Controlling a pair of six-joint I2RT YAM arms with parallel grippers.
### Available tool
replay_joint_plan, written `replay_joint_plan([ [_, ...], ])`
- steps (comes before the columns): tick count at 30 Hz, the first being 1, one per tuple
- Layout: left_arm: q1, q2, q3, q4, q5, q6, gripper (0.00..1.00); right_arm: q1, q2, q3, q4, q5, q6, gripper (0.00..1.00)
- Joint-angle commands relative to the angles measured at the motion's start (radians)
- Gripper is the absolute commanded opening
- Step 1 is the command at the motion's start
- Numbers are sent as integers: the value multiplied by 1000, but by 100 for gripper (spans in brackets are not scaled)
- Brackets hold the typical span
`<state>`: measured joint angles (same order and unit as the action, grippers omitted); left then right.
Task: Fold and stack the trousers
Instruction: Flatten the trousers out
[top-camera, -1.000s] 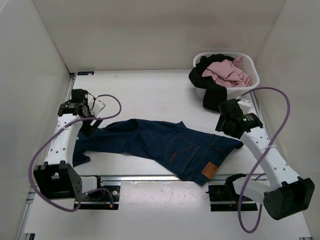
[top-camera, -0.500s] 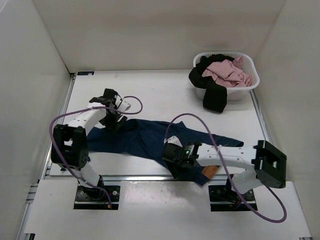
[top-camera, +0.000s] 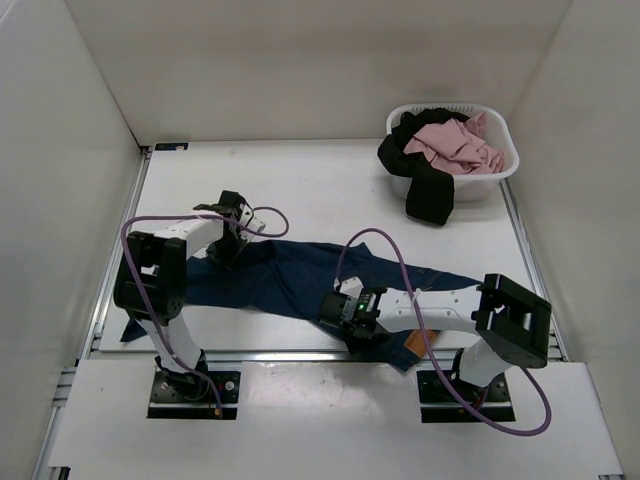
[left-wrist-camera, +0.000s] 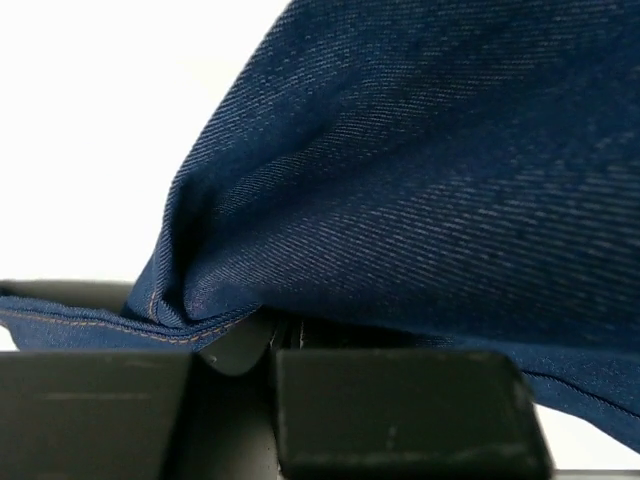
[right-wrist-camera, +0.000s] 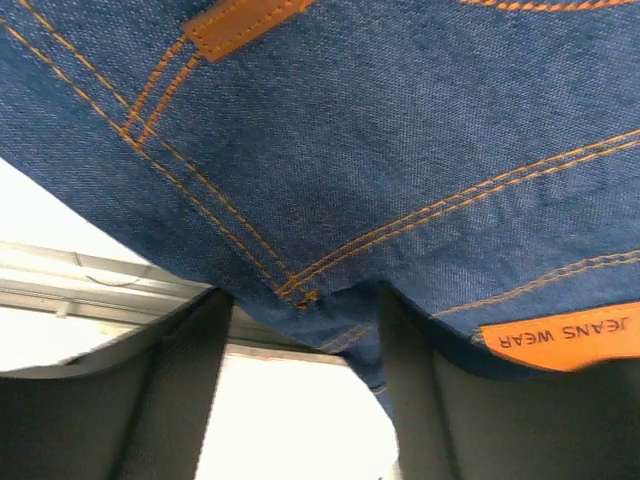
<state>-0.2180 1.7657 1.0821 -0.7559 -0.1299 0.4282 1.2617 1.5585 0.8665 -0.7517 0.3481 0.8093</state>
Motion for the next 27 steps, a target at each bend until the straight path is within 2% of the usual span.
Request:
replay_joint_plan([
  [1, 18, -86, -17, 36, -71, -2, 14, -51, 61, -63, 17, 114, 54, 52],
  [3, 57, -119, -17, 36, -83, -2, 14, -65, 61, -63, 28, 114, 54, 37],
  [4, 74, -135, -27, 46, -92, 7, 14, -79, 46, -63, 17, 136, 54, 27],
  [5, 92, -156, -27, 46, -93, 7, 14, -79, 37, -52, 0, 158, 54, 6],
  [6, 132, -217, -43, 67, -93, 29, 14, -79, 25, -40, -21, 182, 63, 0],
  [9, 190, -310, -88, 99, -93, 69, 14, -79, -49, 37, -118, 262, 64, 0],
  [13, 276, -452, -148, 99, -103, 167, 14, -79, -211, 161, -201, 284, 10, 0],
  [15, 276, -526, -168, 73, -84, 187, 14, -79, -251, 218, -210, 235, -36, 0],
  [17, 234, -549, -168, 20, 4, 198, 14, -79, -273, 302, -254, 204, -82, 0],
  [18, 208, -549, -159, 7, 13, 189, 29, -79, -273, 325, -271, 192, -96, 0],
  [22, 76, -447, -102, 7, -13, 126, 75, -79, -273, 425, -348, 173, -159, 0],
  [25, 2, -315, -33, 26, -4, 103, 88, -103, -273, 552, -437, 238, -168, 0],
  [27, -32, -223, 7, 68, -4, 89, 91, -142, -299, 594, -452, 252, -189, 0],
])
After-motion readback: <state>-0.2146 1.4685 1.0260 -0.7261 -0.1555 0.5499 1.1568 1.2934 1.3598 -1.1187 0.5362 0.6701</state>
